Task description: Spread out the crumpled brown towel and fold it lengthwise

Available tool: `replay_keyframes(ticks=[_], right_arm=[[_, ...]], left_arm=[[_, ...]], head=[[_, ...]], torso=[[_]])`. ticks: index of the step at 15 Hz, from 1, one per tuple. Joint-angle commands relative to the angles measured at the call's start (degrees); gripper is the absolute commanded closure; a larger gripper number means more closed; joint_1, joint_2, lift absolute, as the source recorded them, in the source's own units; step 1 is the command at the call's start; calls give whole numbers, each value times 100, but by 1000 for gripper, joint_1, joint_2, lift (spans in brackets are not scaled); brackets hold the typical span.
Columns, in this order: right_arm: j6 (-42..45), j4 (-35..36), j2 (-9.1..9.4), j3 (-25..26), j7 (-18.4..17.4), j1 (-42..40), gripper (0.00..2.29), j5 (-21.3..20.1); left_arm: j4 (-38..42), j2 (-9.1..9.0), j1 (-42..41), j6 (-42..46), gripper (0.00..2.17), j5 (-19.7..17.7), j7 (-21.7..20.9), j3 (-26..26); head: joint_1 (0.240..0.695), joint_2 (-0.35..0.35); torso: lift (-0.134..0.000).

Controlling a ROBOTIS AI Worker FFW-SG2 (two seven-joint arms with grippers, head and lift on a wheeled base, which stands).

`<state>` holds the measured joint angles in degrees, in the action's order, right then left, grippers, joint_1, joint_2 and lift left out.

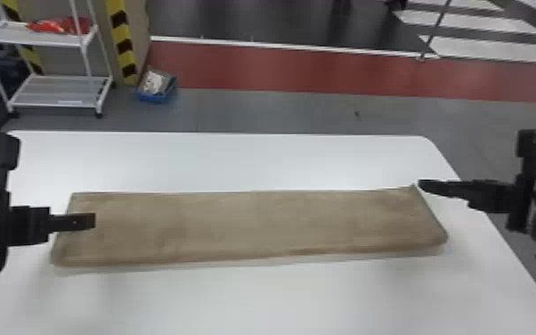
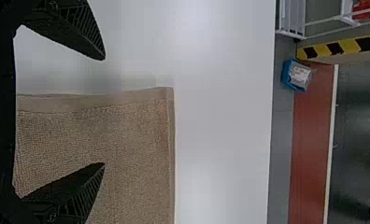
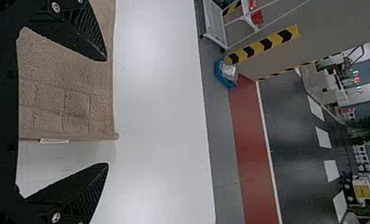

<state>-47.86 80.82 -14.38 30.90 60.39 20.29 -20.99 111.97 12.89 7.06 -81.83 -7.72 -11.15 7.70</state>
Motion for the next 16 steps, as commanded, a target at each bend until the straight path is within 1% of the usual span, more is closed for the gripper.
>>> replay_keyframes(ticks=[1,4,8,12,16], right_arm=[[26,-461,-240,-216,-1,195,76,-239],[448,-875,-425,-313,-1,265,80,-353],[1028,-1191,-557,-383,43,247,90,-459],[1362,-1349,-565,-454,166,168,151,-503],[1397,-1367,-557,-445,254,151,191,-441]], left_arm=[[-281,29,199,-40,87,7,-1,-58],[-492,29,305,-40,87,95,17,-199],[-527,3,340,-40,90,192,52,-208],[-642,12,366,-40,90,218,61,-278],[-650,12,366,-40,87,236,61,-278]], head=[[695,-151],[695,-163],[695,-180],[695,-176],[695,-174]], torso=[[-125],[-125],[-125],[-125],[-125]])
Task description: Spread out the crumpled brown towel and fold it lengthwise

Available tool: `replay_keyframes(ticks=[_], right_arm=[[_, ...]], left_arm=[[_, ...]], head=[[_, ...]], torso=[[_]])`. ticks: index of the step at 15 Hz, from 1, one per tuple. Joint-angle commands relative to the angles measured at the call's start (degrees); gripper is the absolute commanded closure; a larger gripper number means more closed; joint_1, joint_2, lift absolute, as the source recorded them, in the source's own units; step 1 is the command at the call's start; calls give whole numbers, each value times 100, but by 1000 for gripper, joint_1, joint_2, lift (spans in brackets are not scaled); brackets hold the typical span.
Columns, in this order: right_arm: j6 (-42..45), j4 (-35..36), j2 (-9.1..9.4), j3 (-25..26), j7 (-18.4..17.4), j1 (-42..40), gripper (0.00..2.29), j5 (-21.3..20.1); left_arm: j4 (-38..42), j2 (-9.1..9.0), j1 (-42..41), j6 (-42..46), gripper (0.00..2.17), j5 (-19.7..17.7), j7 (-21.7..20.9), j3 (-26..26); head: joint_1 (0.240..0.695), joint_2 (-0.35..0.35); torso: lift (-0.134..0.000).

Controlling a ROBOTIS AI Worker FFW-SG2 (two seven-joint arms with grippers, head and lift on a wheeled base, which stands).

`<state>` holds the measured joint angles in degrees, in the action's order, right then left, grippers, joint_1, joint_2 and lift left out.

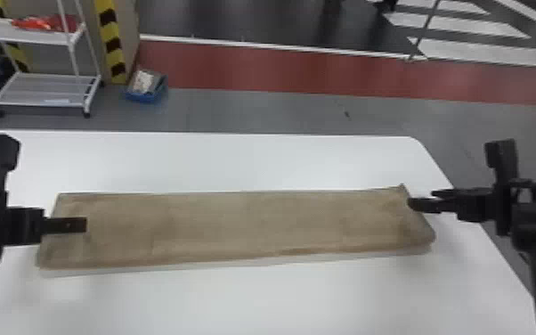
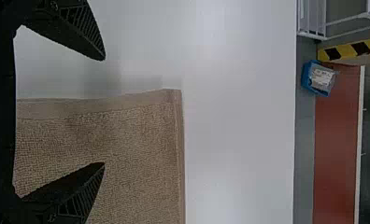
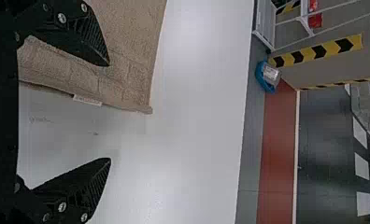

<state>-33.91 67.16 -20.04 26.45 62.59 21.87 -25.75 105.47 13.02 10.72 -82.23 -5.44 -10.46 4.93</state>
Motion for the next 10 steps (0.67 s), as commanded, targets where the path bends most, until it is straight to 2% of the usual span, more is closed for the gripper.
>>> replay_keyframes(ticks=[1,10], right_arm=[[55,-1,9,53,69,-25,191,61],[319,-1,9,106,131,-157,194,123]], left_arm=[[0,7,0,0,87,-1,-18,-1],[-17,16,0,0,87,78,-27,-1]], head=[[695,-172],[695,-164]], torso=[[-125],[-125]])
